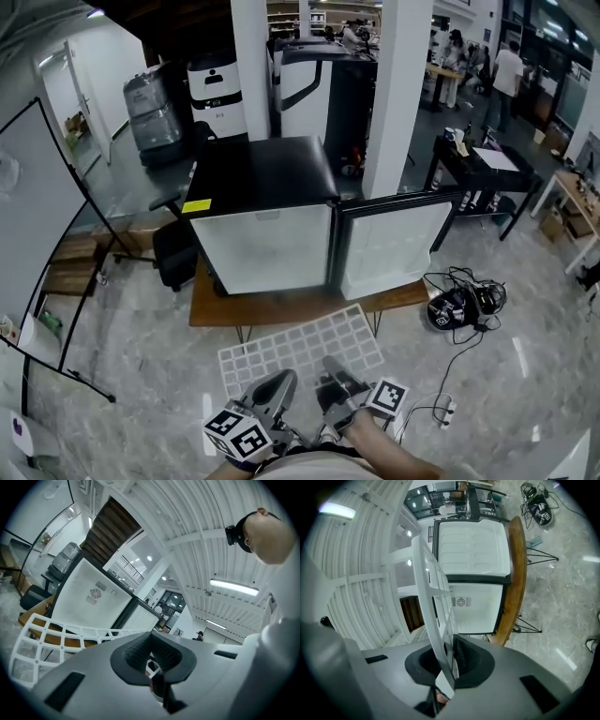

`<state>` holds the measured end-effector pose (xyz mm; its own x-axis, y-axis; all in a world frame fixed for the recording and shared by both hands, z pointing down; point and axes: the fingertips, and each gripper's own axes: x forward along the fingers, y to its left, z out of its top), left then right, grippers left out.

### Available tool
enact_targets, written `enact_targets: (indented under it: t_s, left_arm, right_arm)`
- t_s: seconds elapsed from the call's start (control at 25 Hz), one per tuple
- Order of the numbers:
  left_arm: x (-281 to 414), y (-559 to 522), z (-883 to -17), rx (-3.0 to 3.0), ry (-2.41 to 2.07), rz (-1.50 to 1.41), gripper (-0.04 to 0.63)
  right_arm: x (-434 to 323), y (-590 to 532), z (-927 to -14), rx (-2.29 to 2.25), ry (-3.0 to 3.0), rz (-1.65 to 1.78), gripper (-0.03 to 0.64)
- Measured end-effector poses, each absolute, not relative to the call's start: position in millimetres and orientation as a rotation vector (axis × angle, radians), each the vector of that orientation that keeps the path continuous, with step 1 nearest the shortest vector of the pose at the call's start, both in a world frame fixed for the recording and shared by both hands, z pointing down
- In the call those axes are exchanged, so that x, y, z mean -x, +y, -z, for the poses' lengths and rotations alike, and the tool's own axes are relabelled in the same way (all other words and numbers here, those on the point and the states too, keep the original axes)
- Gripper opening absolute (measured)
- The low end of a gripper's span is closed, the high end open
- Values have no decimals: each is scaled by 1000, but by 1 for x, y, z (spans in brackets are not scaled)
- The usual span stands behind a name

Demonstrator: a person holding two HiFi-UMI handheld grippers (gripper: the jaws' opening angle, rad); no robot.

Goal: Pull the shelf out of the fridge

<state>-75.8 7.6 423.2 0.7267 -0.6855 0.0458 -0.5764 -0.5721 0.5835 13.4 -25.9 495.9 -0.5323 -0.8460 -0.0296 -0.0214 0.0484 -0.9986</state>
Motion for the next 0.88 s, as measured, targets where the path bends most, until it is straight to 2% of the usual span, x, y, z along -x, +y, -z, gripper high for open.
enact_targets:
  t_s: [0.4, 0.88]
  left_arm:
    - [46, 10, -406, -2387, -959, 282, 6]
    - [39, 11, -407, -2367, -983, 279, 6]
  right_arm:
    - [-45, -29, -479, 850, 1669, 1510, 40]
    - [-45, -30, -481, 821, 1690, 1534, 40]
